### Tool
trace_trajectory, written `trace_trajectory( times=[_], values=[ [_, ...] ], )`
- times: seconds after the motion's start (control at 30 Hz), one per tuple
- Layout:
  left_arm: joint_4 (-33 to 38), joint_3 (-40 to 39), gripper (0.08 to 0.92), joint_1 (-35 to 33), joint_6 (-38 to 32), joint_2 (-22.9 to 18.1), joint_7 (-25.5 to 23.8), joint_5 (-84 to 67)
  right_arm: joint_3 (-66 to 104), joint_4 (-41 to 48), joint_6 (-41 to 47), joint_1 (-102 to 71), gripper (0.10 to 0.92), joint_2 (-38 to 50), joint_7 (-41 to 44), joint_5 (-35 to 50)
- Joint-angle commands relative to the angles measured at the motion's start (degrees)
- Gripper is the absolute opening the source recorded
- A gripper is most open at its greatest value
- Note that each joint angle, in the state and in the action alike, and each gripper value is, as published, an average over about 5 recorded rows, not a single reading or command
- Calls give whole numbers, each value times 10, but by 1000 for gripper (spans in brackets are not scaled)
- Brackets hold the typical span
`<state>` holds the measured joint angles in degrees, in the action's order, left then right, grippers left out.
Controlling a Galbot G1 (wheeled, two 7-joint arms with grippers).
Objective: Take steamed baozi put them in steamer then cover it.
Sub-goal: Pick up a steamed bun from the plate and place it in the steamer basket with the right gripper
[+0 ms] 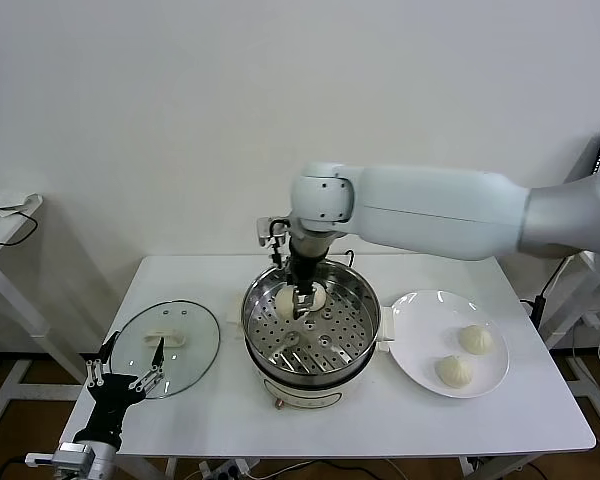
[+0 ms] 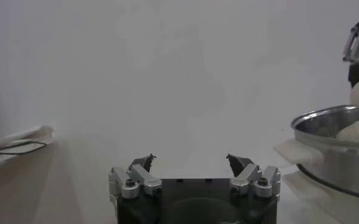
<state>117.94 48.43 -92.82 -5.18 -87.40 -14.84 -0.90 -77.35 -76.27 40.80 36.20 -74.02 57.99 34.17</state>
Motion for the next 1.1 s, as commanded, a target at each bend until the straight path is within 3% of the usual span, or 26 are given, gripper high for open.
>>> trace_trajectory(
  times=[0.03,0.7,0.9,1.1],
  values=[
    [-4,8,823,0,-1,0,-2,-2,13,89,1,-61,662,-57,7,-41],
    [-2,9,823,-1,-1,-3,-1,-1,26,101,-7,-85,667,-68,19,-68],
    [0,9,823,-3,-2,-4,-1,-1,36,77,-8,-70,790,-42,26,-60],
    [8,6,823,-9,-1,-5,0,1,43,-3,-24,-4,822,62,61,-46]
  ],
)
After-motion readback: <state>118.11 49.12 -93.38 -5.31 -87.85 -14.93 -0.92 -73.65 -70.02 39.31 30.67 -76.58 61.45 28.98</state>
